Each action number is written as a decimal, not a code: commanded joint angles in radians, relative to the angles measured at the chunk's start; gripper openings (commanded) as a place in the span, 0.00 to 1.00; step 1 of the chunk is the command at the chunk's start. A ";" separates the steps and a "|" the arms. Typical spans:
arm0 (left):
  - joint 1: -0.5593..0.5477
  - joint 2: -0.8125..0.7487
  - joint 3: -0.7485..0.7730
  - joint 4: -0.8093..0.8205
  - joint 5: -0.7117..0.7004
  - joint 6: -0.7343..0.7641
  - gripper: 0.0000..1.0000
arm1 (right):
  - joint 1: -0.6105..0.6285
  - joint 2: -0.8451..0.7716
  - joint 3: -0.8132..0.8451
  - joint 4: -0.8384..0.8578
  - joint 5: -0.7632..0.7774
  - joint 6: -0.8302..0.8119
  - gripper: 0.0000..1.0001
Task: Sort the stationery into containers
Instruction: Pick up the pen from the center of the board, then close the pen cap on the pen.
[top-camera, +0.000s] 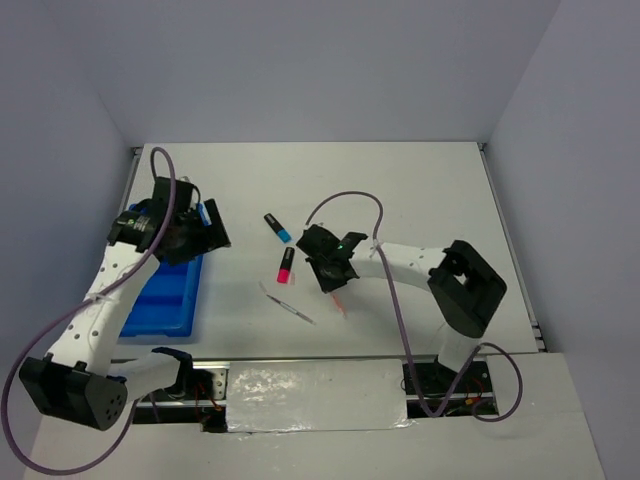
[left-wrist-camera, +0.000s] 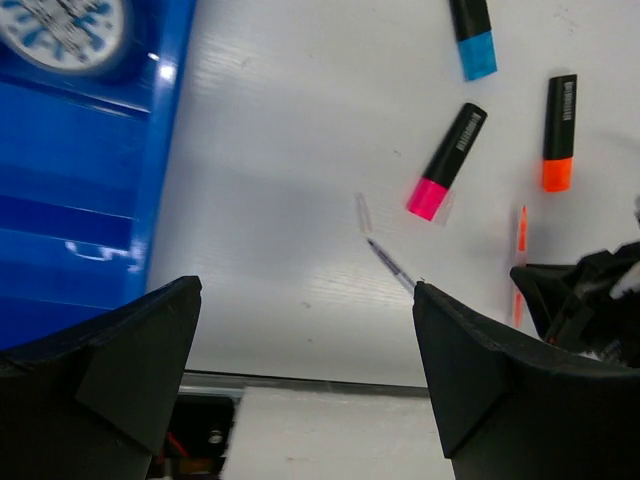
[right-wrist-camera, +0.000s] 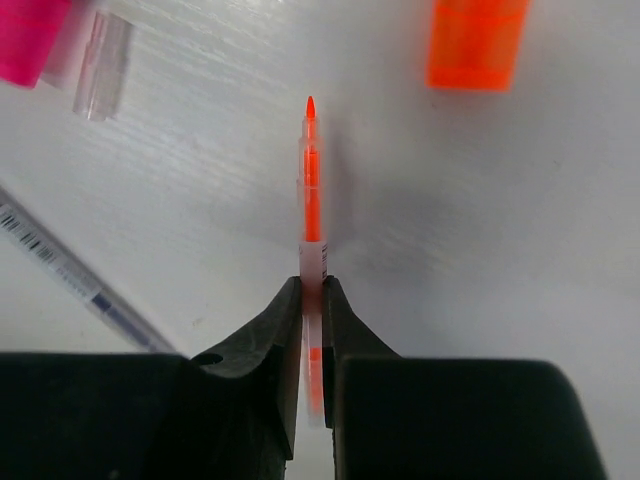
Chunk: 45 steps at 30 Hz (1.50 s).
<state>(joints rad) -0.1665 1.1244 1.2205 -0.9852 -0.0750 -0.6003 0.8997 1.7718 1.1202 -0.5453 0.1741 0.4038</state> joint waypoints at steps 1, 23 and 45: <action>-0.100 0.035 -0.027 0.058 -0.049 -0.223 0.99 | 0.002 -0.167 0.091 -0.102 0.068 0.033 0.00; -0.416 0.529 -0.081 0.164 -0.253 -0.645 0.67 | -0.005 -0.601 0.098 -0.387 0.146 0.044 0.00; -0.446 0.623 -0.197 0.275 -0.217 -0.653 0.23 | -0.008 -0.635 0.099 -0.361 0.097 -0.016 0.00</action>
<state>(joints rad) -0.6094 1.7348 1.0618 -0.7273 -0.2871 -1.2377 0.8959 1.1652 1.2087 -0.9131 0.2733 0.4046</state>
